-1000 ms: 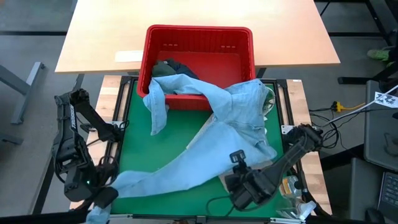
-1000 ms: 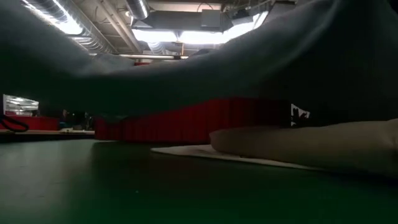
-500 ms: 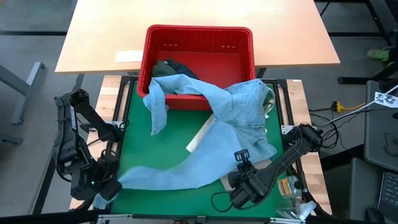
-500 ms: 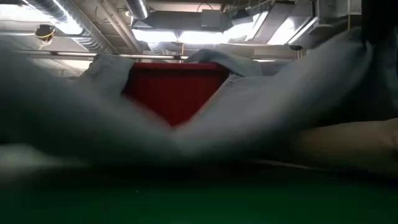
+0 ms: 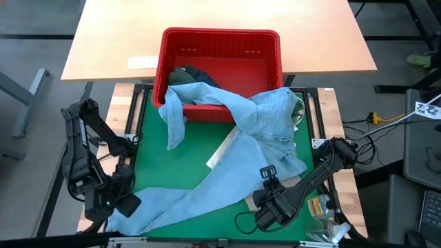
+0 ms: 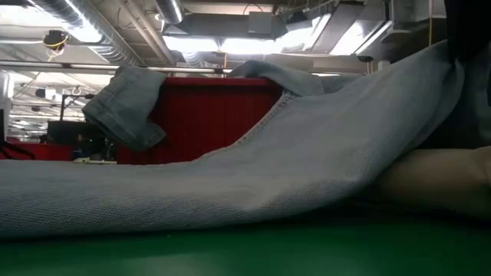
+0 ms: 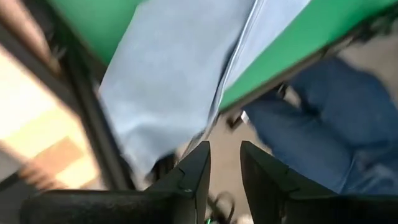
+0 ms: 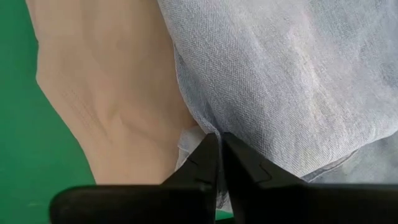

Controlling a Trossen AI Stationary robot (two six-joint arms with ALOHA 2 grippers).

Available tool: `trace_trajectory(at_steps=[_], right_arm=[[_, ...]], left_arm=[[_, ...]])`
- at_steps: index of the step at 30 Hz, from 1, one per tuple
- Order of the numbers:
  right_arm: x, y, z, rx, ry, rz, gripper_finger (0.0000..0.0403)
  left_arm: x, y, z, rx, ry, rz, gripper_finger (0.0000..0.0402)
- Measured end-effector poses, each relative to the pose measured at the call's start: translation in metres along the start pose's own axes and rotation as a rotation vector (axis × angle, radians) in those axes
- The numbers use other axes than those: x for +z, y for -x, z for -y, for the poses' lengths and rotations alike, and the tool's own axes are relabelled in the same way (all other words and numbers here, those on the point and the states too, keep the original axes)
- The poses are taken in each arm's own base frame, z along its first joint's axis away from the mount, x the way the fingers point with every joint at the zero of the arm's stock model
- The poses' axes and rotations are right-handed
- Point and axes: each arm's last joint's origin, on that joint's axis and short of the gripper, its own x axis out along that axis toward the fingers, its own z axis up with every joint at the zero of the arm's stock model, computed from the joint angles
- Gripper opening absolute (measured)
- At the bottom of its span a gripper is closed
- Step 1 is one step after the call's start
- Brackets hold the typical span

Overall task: Fold Laundry from Bin
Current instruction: Fold the light blue jeans

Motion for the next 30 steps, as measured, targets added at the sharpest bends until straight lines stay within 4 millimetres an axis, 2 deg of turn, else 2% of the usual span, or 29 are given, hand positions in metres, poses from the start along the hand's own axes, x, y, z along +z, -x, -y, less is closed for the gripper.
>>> trace_trajectory(at_steps=[5, 12, 16, 25, 30], right_arm=[[0.000, 0.000, -0.001, 0.023, 0.000, -0.009, 0.0048], [-0.001, 0.000, 0.000, 0.022, 0.010, -0.015, 0.0130], [0.001, 0.007, 0.001, 0.063, 0.068, 0.002, 0.0164], [0.007, 0.039, 0.009, 0.141, 0.064, 0.123, 0.0179], [0.027, 0.041, 0.017, 0.119, 0.099, 0.302, 0.0179]], left_arm=[[0.001, -0.017, 0.000, -0.041, -0.010, 0.073, 0.0081], [-0.004, -0.048, 0.004, -0.121, -0.096, 0.021, 0.0080], [-0.007, -0.067, 0.005, -0.185, -0.121, -0.016, 0.0080], [-0.004, -0.097, -0.002, -0.204, -0.135, -0.026, 0.0080], [-0.001, -0.107, -0.008, -0.178, -0.139, -0.009, 0.0080]])
